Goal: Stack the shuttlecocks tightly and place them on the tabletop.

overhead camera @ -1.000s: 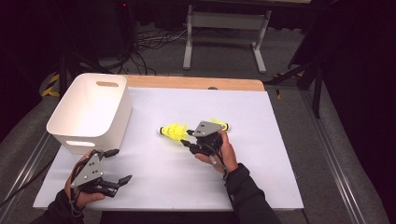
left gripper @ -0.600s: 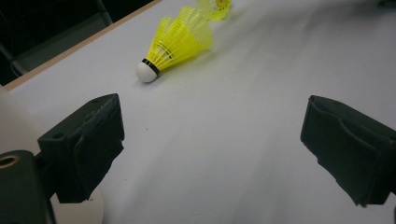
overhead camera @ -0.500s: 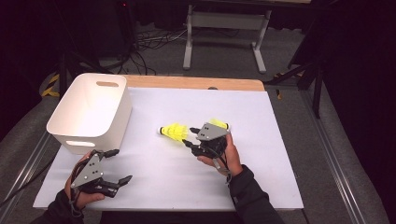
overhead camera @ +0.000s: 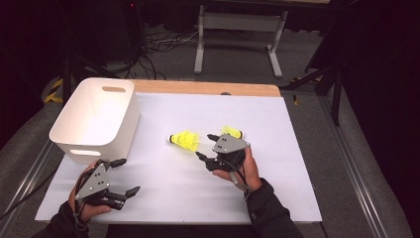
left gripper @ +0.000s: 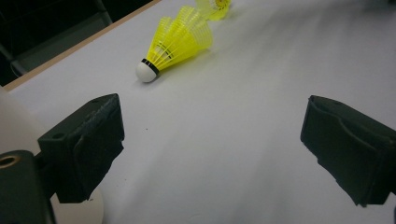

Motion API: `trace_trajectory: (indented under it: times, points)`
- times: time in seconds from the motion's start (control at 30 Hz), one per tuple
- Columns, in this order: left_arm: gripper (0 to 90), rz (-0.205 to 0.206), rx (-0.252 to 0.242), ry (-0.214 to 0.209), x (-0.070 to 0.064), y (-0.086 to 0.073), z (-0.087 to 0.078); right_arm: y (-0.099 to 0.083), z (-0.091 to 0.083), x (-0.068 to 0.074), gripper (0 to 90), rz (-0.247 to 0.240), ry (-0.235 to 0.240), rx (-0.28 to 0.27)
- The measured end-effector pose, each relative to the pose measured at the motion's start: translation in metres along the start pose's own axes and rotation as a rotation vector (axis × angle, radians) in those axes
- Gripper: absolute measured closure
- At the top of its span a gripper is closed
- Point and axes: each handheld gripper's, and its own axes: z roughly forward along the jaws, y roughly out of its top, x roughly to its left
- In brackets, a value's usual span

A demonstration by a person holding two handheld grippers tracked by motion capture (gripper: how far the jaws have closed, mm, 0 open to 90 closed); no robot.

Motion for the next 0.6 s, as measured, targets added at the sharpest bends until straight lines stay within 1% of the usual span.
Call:
trace_trajectory:
  times: [0.1,0.2,0.43,0.6]
  points:
    - [6.8,0.002,0.001,-0.001,0.000,0.000,0.000,-0.001,-0.003,0.000,30.7,-0.005,-0.022,0.003]
    - [6.9,0.003,0.003,-0.002,0.000,0.000,0.000,-0.002,-0.007,-0.001,27.1,0.005,-0.039,-0.005]
    - [6.9,0.003,0.005,-0.003,0.000,0.000,0.001,-0.005,-0.015,-0.002,22.1,-0.003,-0.088,-0.010]
    - [6.8,0.004,0.004,-0.001,0.000,0.000,0.001,-0.008,-0.020,-0.002,21.3,0.000,-0.105,-0.012]
